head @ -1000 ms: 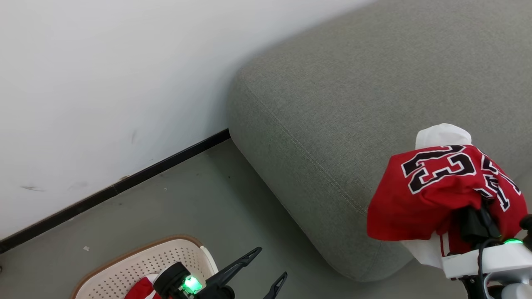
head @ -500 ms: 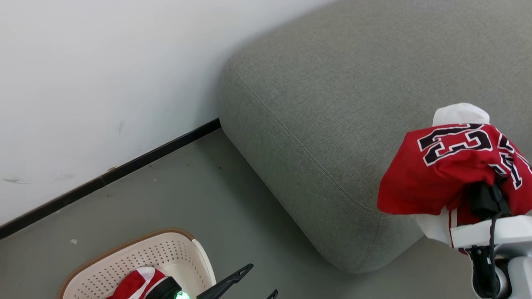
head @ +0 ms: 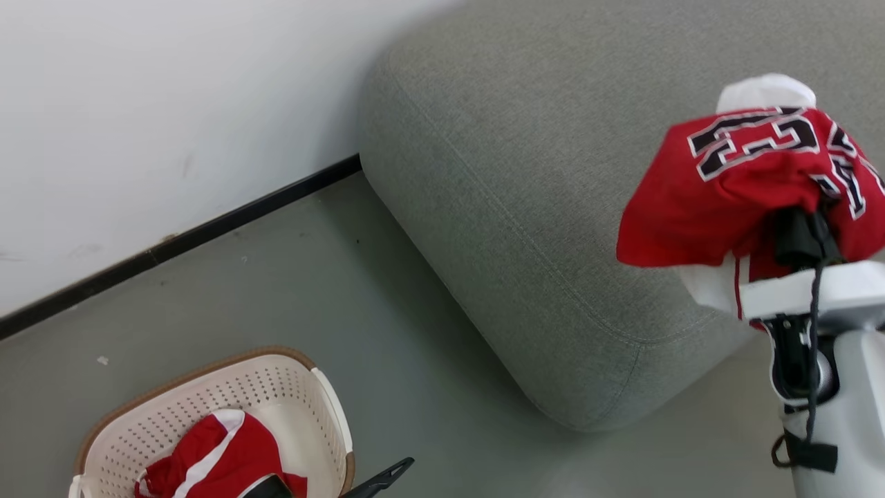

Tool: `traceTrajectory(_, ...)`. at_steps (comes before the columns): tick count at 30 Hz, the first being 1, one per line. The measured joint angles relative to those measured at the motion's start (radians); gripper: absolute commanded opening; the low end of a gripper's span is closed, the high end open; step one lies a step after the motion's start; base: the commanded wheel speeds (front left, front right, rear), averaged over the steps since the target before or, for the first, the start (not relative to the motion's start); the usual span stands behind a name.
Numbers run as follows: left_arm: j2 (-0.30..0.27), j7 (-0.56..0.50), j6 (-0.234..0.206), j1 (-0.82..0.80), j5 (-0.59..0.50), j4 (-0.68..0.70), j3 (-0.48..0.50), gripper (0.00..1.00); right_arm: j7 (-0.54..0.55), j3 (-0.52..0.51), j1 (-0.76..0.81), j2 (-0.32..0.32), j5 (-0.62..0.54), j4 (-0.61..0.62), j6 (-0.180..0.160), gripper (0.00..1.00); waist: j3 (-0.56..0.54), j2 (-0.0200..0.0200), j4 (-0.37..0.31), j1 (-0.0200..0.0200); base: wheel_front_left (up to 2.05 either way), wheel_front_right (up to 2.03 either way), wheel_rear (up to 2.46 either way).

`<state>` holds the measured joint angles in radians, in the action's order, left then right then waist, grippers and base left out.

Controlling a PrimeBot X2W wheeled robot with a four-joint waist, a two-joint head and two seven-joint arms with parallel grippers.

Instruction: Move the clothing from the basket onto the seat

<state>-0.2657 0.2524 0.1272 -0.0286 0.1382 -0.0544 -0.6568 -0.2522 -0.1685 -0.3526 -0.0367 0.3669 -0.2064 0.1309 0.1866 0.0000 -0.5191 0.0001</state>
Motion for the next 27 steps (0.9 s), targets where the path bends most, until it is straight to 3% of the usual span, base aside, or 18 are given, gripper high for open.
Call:
traceTrajectory(5,-0.026,0.0,0.0,0.0,-0.014,0.026,0.022,1.0,0.0,0.049,-0.119,-0.009,-0.035,-0.069,0.0,0.0,0.051,0.0,0.012,0.0,0.0,0.0,0.0)
traceTrajectory(16,-0.082,0.0,0.0,0.0,-0.056,0.082,0.019,1.0,0.008,0.035,-0.337,-0.022,-0.026,-0.223,0.0,0.0,0.161,0.0,0.042,0.0,0.0,0.0,0.0)
traceTrajectory(27,-0.125,0.0,0.0,-0.005,-0.073,0.141,0.054,1.0,0.041,-0.07,-0.506,-0.1,-0.063,-0.4,0.0,0.0,0.273,0.0,0.074,0.0,0.0,0.0,0.0)
